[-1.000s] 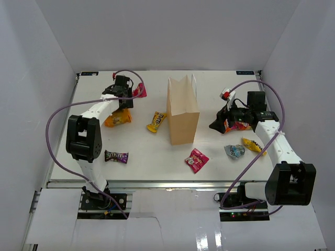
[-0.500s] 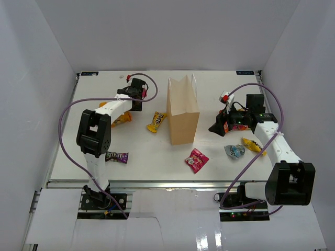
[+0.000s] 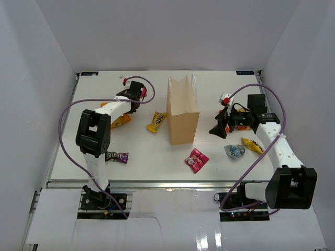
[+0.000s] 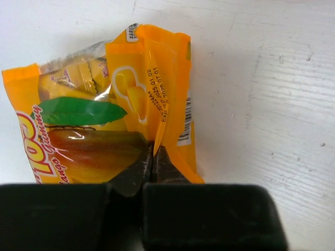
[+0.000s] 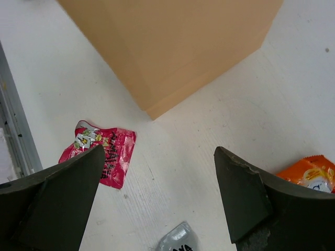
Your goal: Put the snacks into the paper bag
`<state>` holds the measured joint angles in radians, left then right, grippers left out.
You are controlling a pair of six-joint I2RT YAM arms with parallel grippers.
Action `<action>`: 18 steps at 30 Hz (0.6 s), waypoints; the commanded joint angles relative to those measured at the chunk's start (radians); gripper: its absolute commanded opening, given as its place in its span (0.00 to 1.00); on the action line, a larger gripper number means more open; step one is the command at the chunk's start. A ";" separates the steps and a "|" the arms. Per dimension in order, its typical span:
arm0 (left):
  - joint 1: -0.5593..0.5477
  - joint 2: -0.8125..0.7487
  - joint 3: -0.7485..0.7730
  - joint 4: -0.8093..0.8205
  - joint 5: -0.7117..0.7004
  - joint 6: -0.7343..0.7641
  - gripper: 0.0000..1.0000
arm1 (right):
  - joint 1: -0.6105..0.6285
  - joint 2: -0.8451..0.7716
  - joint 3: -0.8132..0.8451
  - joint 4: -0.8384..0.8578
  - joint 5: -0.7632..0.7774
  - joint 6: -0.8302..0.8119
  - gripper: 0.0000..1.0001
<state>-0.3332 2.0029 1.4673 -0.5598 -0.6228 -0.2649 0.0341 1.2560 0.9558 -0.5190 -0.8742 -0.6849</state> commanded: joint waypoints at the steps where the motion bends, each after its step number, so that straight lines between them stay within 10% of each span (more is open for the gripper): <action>1: 0.002 -0.079 -0.044 -0.018 0.107 -0.022 0.05 | 0.000 -0.061 0.098 -0.130 -0.133 -0.160 0.91; 9: 0.003 -0.426 -0.198 0.026 0.405 0.056 0.00 | 0.001 -0.132 0.211 -0.398 -0.272 -0.615 0.90; 18: 0.051 -0.783 -0.309 -0.011 0.571 -0.089 0.00 | 0.130 -0.132 0.327 -0.425 -0.255 -0.619 0.90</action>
<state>-0.3130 1.3243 1.1606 -0.5926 -0.1085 -0.2878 0.1200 1.1297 1.2415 -0.9276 -1.1095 -1.2942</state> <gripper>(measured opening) 0.017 0.904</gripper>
